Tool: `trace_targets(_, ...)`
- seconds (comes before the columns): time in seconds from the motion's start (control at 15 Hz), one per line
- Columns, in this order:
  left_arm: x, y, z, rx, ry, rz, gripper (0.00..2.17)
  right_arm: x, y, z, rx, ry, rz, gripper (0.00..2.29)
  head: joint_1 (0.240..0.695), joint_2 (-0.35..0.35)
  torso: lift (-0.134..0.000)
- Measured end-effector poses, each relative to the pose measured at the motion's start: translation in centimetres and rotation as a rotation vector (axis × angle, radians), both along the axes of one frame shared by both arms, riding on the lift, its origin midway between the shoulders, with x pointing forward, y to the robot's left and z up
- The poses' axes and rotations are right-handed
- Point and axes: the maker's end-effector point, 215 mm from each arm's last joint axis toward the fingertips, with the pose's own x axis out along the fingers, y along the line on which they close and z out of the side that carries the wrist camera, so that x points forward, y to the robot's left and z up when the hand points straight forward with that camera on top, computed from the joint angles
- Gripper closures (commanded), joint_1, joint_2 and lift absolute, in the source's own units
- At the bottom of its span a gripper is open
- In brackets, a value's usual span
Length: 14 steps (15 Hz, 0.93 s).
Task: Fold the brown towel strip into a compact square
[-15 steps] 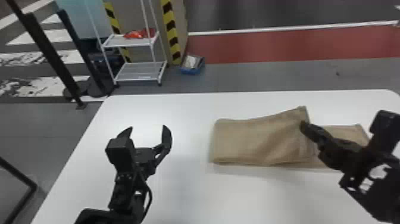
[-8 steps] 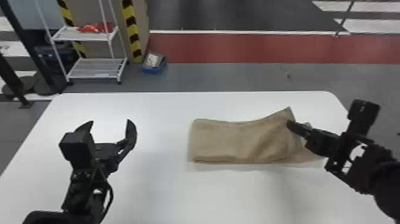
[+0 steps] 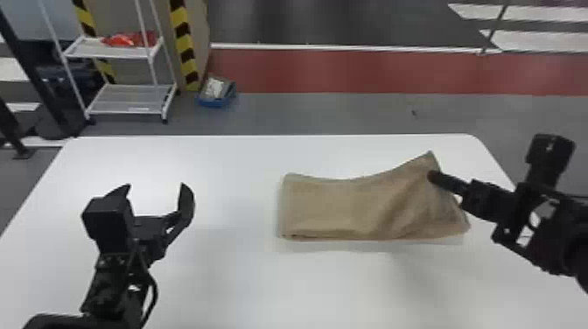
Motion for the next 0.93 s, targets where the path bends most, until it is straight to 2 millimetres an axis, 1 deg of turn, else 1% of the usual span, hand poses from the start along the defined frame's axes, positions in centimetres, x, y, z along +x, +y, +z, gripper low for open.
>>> trace_targets(0.07, 0.2, -0.2, 0.2, -0.001, -0.004, -0.003, 0.04, 0.1, 0.1, -0.2, -0.006, 0.009, 0.006, 1.48, 0.695, -0.053, -0.109)
trace_targets(0.13, 0.4, -0.3, 0.4, -0.002, -0.008, -0.004, 0.04, 0.0, 0.2, 0.2, -0.004, 0.009, 0.014, 1.48, 0.695, -0.053, -0.109)
trace_targets(0.2, 0.5, -0.4, 0.6, -0.002, -0.012, -0.002, 0.04, -0.1, -0.4, 1.3, -0.001, 0.003, 0.013, 1.48, 0.695, -0.058, -0.109)
trace_targets(0.33, 0.6, -0.3, 1.0, -0.002, -0.022, 0.002, 0.04, -0.3, -2.7, 3.1, 0.000, -0.005, -0.007, 1.48, 0.695, -0.076, -0.109)
trace_targets(0.4, 0.6, -0.2, 1.1, -0.002, -0.026, 0.000, 0.04, -0.4, -3.3, 2.7, -0.002, 0.008, -0.012, 1.48, 0.695, -0.084, -0.109)
trace_targets(0.53, 0.8, -0.5, 0.7, -0.002, -0.021, -0.007, 0.04, -0.3, -3.4, 0.0, -0.019, 0.063, -0.009, 1.48, 0.695, -0.092, -0.109)
trace_targets(0.6, 1.1, -0.9, 0.5, -0.004, -0.018, -0.015, 0.04, -0.2, -3.2, -0.8, -0.029, 0.077, -0.005, 1.48, 0.695, -0.094, -0.109)
trace_targets(0.73, 1.4, -1.6, 0.4, -0.004, -0.016, -0.025, 0.04, 0.2, -3.1, -0.5, -0.035, 0.074, 0.005, 1.48, 0.695, -0.098, -0.109)
trace_targets(0.8, 1.5, -1.6, 0.4, -0.004, -0.016, -0.026, 0.04, 0.4, -3.1, 0.4, -0.040, 0.061, 0.007, 1.48, 0.695, -0.100, -0.109)
trace_targets(0.87, 1.5, -1.5, 0.4, -0.002, -0.016, -0.023, 0.04, 0.5, -3.4, 1.5, -0.044, 0.044, 0.004, 1.42, 0.695, -0.101, -0.109)
trace_targets(0.93, 1.5, -1.3, 0.5, -0.001, -0.017, -0.020, 0.04, 0.7, -3.9, 2.4, -0.047, 0.029, -0.002, 0.89, 0.695, -0.103, -0.109)
